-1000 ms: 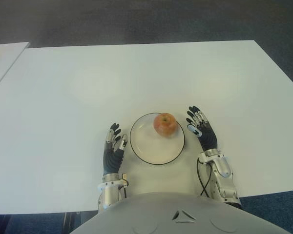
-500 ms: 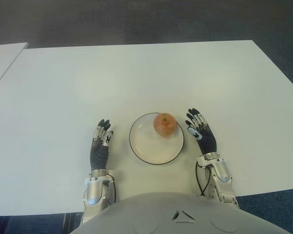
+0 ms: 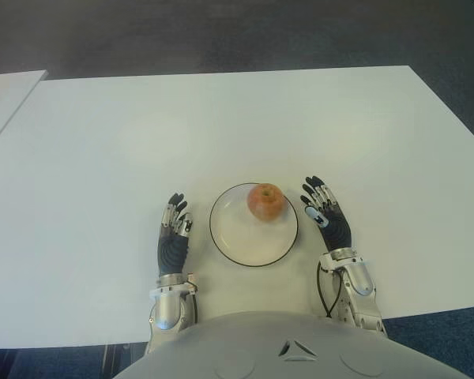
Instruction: Put the apples into the plate.
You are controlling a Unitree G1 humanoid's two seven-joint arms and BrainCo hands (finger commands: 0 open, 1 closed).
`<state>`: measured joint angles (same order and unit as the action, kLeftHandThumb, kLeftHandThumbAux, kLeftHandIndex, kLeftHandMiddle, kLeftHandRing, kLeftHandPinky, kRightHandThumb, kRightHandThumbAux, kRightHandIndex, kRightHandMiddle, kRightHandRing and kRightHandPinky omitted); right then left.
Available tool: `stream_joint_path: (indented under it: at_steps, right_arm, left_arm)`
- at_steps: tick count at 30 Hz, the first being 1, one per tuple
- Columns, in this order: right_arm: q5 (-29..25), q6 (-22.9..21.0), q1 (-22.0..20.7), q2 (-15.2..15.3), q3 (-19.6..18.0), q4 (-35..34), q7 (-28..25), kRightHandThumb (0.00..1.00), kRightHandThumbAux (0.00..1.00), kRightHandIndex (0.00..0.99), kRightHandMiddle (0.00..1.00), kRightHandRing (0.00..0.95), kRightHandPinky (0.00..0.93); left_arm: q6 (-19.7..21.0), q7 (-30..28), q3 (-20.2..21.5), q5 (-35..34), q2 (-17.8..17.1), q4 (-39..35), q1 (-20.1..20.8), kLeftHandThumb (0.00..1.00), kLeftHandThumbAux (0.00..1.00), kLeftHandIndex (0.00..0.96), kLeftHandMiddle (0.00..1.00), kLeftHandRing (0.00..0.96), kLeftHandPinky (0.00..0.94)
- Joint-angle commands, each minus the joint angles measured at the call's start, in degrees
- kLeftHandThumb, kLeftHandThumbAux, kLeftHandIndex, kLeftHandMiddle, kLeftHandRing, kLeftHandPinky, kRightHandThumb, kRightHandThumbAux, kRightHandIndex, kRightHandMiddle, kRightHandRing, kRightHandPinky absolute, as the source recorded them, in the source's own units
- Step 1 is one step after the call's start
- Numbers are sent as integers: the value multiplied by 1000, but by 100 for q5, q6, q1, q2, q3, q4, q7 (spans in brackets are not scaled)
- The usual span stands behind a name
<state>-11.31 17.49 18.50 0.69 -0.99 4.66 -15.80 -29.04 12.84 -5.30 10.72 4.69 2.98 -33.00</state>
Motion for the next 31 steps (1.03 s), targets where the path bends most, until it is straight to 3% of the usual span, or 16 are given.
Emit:
stream_joint_path:
  at_steps: [1, 7, 16, 22, 26, 31]
  right_arm:
    - [-91, -69, 127, -58, -31, 185, 2, 187, 593, 50, 34, 0, 1]
    - [-197, -34, 133, -51, -83, 184, -80, 192, 593, 64, 37, 0, 8]
    - [-459, -178, 176, 9, -145, 93, -247, 208, 599, 77, 49, 2, 20]
    - [-537, -215, 255, 43, -191, -71, -294, 227, 596, 98, 61, 10, 31]
    - [-576, -197, 267, 35, -239, -110, -298, 242, 591, 103, 56, 5, 17]
    - [-580, -223, 251, 36, -310, -122, -277, 245, 580, 98, 52, 0, 12]
  left_arm:
    - [221, 242, -24, 358, 59, -6, -170, 60, 479, 44, 97, 136, 201]
    - [231, 413, -34, 680, 17, 51, -84, 58, 498, 45, 104, 154, 223]
    - [105, 433, -85, 611, 67, 232, -48, 43, 493, 23, 96, 146, 207]
    - [306, 602, -429, 885, 338, -241, -54, 60, 495, 50, 129, 183, 265]
    - [-281, 417, -172, 408, -164, 470, -223, 51, 480, 56, 133, 179, 227]
    - [-111, 266, -228, 213, -84, 291, -259, 33, 464, 40, 118, 148, 160]
